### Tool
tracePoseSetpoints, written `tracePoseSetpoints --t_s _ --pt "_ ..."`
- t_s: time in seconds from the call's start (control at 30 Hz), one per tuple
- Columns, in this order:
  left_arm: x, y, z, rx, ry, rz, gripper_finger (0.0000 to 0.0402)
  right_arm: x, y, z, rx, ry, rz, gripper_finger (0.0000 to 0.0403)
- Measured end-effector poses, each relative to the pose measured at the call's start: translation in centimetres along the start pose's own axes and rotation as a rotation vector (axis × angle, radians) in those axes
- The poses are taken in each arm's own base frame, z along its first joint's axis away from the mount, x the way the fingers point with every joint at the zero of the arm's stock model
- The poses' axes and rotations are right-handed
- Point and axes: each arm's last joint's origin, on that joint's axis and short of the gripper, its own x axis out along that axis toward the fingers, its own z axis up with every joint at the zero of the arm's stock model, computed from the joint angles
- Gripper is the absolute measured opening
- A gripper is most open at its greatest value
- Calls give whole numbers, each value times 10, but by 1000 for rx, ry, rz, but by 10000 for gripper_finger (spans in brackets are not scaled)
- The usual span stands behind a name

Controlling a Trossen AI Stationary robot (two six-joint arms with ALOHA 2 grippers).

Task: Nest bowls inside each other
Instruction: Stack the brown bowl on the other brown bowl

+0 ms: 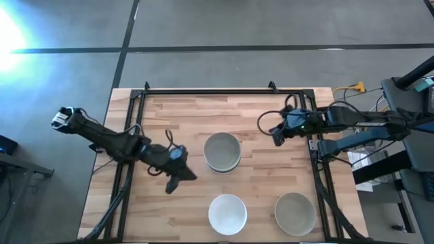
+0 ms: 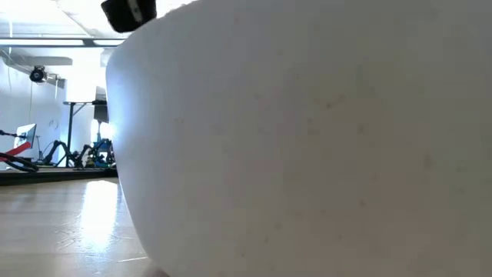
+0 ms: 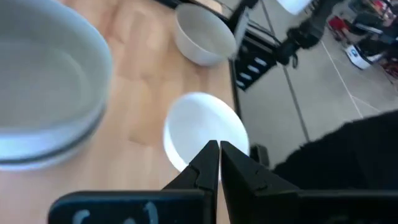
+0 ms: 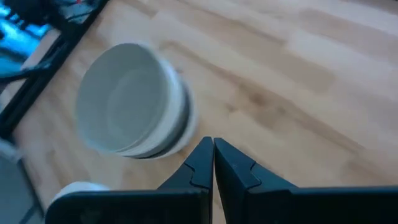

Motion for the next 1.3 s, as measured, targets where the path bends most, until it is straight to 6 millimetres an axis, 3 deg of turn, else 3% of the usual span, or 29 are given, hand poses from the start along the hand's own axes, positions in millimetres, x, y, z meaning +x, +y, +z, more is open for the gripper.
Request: tracePoseSetpoints --t_s 0.13,0.3,0.43,0.6,0.77,1.03,1.3 --pt "3 -6 -15 -40 50 -15 0 19 20 -5 -89 99 100 9" --pt "10 1 -45 -116 95 54 0 38 50 -29 -202 242 227 9" --pt "12 4 -66 -176 63 55 0 42 73 -55 -302 294 301 9" --pt "17 5 -88 -255 32 -4 0 40 86 -83 -376 367 325 9" --pt "18 7 -103 -269 42 -14 0 29 80 -101 -452 454 281 20" --pt "18 5 -102 -270 15 -34 0 9 49 -122 -556 634 31 96" --pt "18 6 -103 -263 -3 -13 0 27 27 -142 -605 695 -54 139"
